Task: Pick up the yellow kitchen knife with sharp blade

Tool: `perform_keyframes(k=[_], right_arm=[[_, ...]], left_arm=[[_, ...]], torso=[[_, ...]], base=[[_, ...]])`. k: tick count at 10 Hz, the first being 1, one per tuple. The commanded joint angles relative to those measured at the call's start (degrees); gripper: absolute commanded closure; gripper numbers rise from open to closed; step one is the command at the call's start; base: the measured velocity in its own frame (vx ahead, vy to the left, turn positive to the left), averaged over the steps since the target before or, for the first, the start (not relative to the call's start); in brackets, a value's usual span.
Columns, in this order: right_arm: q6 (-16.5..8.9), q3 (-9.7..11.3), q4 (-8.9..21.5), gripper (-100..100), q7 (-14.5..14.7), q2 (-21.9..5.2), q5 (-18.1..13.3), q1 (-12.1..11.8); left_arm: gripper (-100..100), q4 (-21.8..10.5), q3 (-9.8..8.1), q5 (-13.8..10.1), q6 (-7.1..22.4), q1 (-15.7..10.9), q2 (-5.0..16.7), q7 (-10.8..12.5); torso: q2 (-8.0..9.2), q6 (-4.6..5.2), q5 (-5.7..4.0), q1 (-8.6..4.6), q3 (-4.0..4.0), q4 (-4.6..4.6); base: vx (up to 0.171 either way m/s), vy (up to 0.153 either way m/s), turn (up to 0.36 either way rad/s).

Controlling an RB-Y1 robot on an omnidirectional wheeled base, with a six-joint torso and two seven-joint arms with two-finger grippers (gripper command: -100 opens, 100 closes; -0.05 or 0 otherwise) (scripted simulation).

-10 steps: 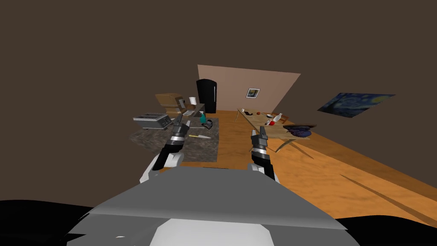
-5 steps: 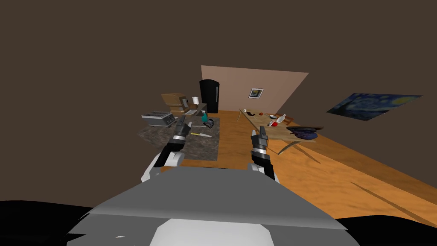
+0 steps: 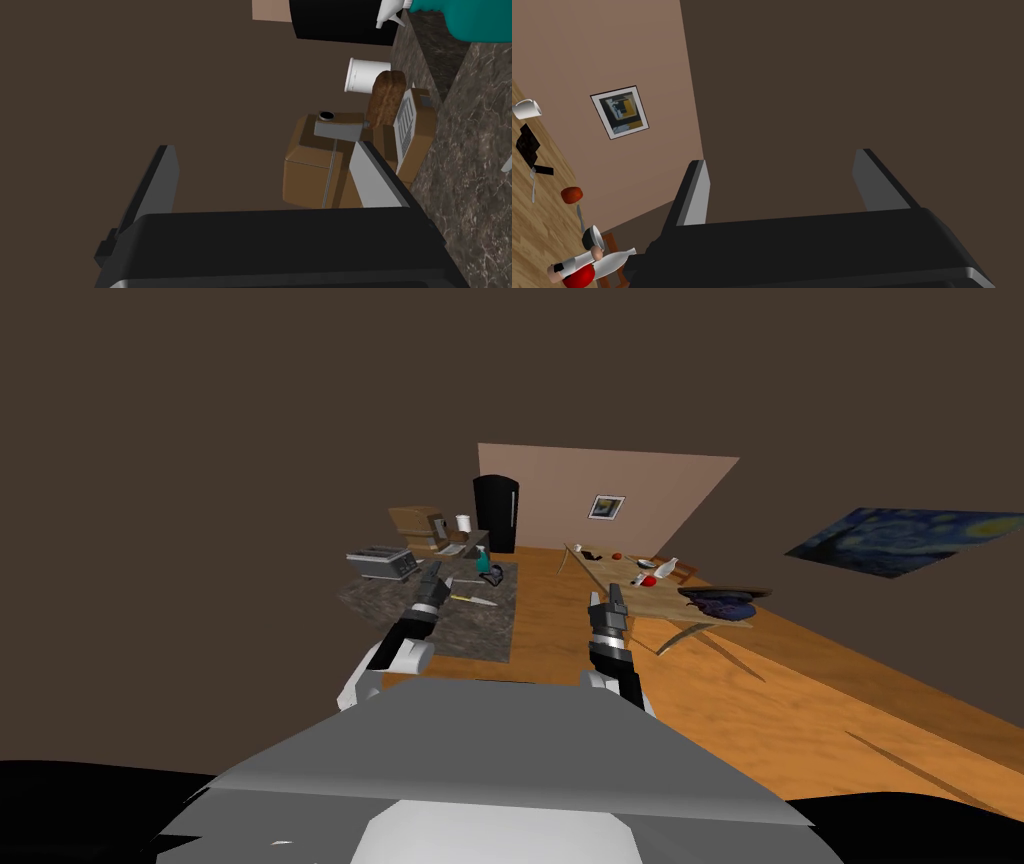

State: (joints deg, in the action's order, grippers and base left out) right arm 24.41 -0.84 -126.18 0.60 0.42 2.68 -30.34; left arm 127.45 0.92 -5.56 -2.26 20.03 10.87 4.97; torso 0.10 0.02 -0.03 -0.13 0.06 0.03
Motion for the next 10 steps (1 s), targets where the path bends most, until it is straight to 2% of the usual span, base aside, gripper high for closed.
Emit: perform_keyframes(k=[1,2,3,4,5,10], right_arm=[[0.0,0.0,0.0,0,0.0,0.0,0.0,0.0],[0.0,0.0,0.0,0,0.0,0.0,0.0,0.0],[0.0,0.0,0.0,0,0.0,0.0,0.0,0.0],[0.0,0.0,0.0,0,0.0,0.0,0.0,0.0],[0.0,0.0,0.0,0,0.0,0.0,0.0,0.0],[0.0,0.0,0.0,0,0.0,0.0,0.0,0.0]], left_arm=[[-100,-0.2,0.3,-0.3,2.9,-0.7,-0.3,-0.5],[-100,-0.2,0.3,-0.3,3.6,-0.7,-0.3,-0.5],[-100,-0.6,0.5,-0.7,5.9,-1.2,-0.5,-0.8],[-100,-0.6,0.5,-0.7,6.3,-1.2,-0.5,-0.8],[-100,-1.1,0.72,-1.0,8.8,-1.7,-0.6,-1.2],[-100,-2.9,1.54,-2.2,16.7,-3.5,-1.1,-2.6]], torso=[[0.0,0.0,0.0,0.0,0.0,0.0],[-0.01,-0.01,0.0,-0.01,-0.01,0.0],[-0.03,0.0,0.0,0.01,-0.02,-0.01],[-0.04,-0.01,0.0,0.01,-0.02,-0.01],[-0.07,0.0,0.0,0.02,-0.04,-0.01],[-0.16,0.0,0.01,0.06,-0.09,-0.03]], base=[[-0.034,-0.026,0.091],[-0.027,-0.02,0.046],[-0.028,-0.021,0.087],[-0.018,-0.02,0.047],[-0.013,-0.019,0.069],[-0.002,-0.014,0.055]])
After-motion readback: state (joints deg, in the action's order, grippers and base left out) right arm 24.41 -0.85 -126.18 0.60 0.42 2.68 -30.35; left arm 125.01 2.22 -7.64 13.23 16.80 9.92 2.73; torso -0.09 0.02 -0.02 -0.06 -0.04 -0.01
